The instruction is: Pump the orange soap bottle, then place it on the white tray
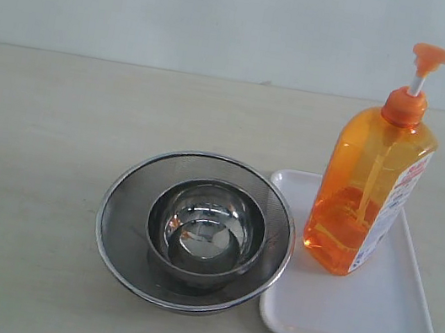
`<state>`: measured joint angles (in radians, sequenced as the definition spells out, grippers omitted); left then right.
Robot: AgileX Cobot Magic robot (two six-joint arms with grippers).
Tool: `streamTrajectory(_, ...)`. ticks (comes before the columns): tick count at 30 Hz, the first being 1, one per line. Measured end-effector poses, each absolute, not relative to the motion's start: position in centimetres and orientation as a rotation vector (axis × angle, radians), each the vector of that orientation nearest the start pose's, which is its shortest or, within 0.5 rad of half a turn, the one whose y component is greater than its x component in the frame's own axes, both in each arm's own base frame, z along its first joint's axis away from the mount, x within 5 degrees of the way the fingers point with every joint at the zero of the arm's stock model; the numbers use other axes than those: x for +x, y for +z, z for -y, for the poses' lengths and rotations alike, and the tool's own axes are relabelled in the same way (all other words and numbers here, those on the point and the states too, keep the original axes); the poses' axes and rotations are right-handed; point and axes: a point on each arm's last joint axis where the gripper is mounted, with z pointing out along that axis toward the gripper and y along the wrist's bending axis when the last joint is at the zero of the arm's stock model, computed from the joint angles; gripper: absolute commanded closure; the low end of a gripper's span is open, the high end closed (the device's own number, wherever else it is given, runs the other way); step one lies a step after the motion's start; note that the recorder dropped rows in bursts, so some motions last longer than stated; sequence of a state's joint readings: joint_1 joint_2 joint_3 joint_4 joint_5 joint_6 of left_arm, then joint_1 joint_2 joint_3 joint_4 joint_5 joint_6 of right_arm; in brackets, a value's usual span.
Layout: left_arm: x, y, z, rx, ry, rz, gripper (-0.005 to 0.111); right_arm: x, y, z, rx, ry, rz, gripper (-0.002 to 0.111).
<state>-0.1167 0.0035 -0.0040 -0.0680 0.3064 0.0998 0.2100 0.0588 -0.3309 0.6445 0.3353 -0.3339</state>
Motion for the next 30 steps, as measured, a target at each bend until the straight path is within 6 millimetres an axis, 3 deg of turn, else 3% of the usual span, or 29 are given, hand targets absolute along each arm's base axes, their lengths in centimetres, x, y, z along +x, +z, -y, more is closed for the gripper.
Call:
streamTrajectory(7,5.4,18.7,0.8,0.15,-0.077,-1.783,0.102,3.4,30.1,-2.5,-0.013,0.647,-1.469,0.108)
streamTrajectory(11,5.4,18.7,0.8,0.15,-0.077,-1.783,0.102,4.9,29.9,-2.7,-0.031,0.588,-1.522,0.102)
streamTrajectory(14,5.4,18.7,0.8,0.15,-0.077,-1.783,0.102,6.6,29.6,-3.0,-0.044,0.553,-1.589,0.088)
streamTrajectory(18,5.4,18.7,0.8,0.15,-0.077,-1.783,0.102,8.9,28.8,-3.6,-0.061,0.549,-1.689,0.053)
streamTrajectory(21,5.4,18.7,0.8,0.15,-0.077,-1.783,0.102,10.2,28.5,-4.1,-0.087,0.551,-1.732,0.035)
streamTrajectory(30,5.4,18.7,0.8,0.15,-0.077,-1.783,0.102,13.7,27.9,-6.1,-0.325,0.548,-1.773,0.039)
